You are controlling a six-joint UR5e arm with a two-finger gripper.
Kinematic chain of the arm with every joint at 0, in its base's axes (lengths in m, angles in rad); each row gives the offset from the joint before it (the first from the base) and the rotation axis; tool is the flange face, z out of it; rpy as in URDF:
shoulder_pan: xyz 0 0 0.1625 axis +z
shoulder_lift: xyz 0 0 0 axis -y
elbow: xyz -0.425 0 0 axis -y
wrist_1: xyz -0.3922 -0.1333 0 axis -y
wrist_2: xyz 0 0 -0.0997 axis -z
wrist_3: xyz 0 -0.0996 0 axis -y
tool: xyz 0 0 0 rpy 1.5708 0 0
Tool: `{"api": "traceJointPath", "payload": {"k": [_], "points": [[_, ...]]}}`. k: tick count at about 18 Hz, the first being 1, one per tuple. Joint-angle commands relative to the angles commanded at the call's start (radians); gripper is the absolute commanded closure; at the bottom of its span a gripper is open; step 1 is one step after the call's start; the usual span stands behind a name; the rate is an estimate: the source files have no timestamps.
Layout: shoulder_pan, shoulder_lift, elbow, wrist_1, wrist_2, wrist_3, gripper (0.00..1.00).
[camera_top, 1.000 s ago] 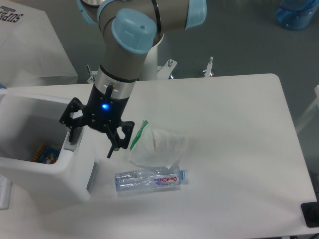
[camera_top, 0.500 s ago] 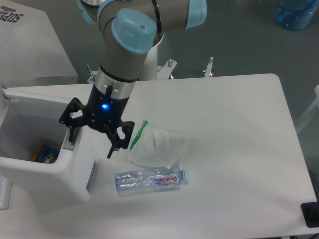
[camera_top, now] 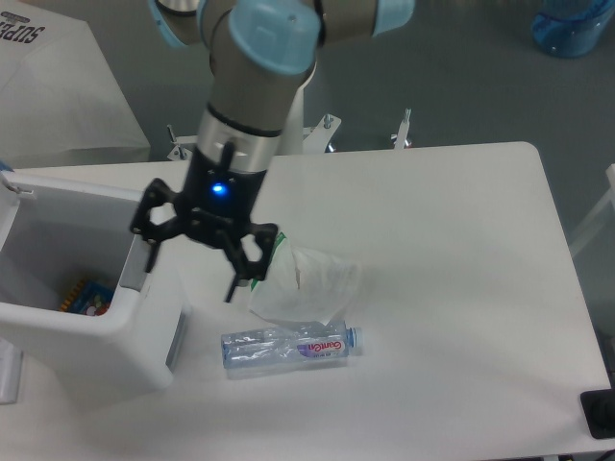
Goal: Open the trash can
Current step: 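Raise the gripper away from the opened trash can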
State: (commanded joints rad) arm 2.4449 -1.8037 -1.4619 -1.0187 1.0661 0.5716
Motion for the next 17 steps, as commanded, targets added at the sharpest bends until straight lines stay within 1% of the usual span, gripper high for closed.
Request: {"api": "traceJointPath", "payload": {"k": [2,3,5,7,10,13,15,17], "points": [[0.061,-0.072,0.034,0.000,0.072,0.085,0.00],[0.086,-0.097,0.054,0.002,0.113,0.112,0.00],[0.102,-0.169,0.103,-0.004,0.176,0.166,0.00],[0.121,-0.218,0.139,-0.012,0.230,0.220,0.00],[0.134,-0.282,0.161,-0.011,0.307,0.403,0.00],[0.177,-0.327,0.181,-0.015,0.363,0.598,0.00],[0.178,-0.342,0.192,-0.026,0.417,0.718,0.00],[0.178,-0.342,0.193,-0.058,0.452,0.752,0.00]]}}
